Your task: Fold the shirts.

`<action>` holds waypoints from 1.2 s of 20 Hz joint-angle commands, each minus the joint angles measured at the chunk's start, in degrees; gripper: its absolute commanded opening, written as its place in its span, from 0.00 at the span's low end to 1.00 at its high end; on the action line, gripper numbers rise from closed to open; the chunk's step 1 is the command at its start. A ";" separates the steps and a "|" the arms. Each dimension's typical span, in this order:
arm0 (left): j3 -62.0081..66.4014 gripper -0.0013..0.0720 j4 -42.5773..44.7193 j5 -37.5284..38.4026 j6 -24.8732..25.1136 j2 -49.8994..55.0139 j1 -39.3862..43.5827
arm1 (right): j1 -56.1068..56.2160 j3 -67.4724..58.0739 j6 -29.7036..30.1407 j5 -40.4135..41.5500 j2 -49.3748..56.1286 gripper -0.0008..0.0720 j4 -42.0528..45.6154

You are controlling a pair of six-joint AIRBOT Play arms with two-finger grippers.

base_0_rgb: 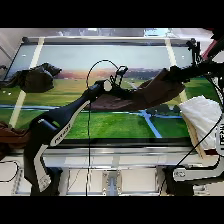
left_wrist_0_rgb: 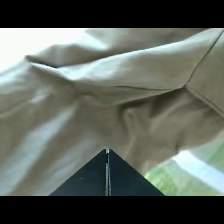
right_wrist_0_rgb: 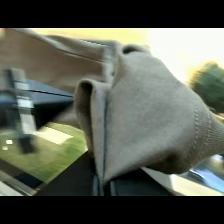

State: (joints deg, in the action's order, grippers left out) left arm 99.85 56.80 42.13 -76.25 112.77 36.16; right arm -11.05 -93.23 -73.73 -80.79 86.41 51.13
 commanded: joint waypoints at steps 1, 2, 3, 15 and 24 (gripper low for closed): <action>1.99 0.04 -0.83 4.00 -1.57 3.02 0.26 | 3.69 -0.09 0.00 2.80 0.02 0.04 -3.45; 1.97 0.04 -0.31 4.72 -1.97 3.37 0.24 | 5.09 -0.09 0.00 3.67 0.02 0.04 -3.43; 1.97 0.04 0.70 4.94 -2.16 3.56 0.26 | 6.45 -0.09 0.00 4.24 0.02 0.04 -3.43; 11.21 0.04 21.90 17.86 -7.89 0.68 -6.27 | 20.26 -0.09 -3.58 9.64 0.13 0.04 -5.20; 16.26 0.04 41.90 29.59 -15.15 -19.43 -21.11 | 41.88 -0.09 -5.95 49.77 16.00 0.05 -19.32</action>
State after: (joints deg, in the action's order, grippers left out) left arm 115.46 95.11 68.07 -90.35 98.54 18.41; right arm 24.25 -93.30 -79.29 -45.30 96.60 39.29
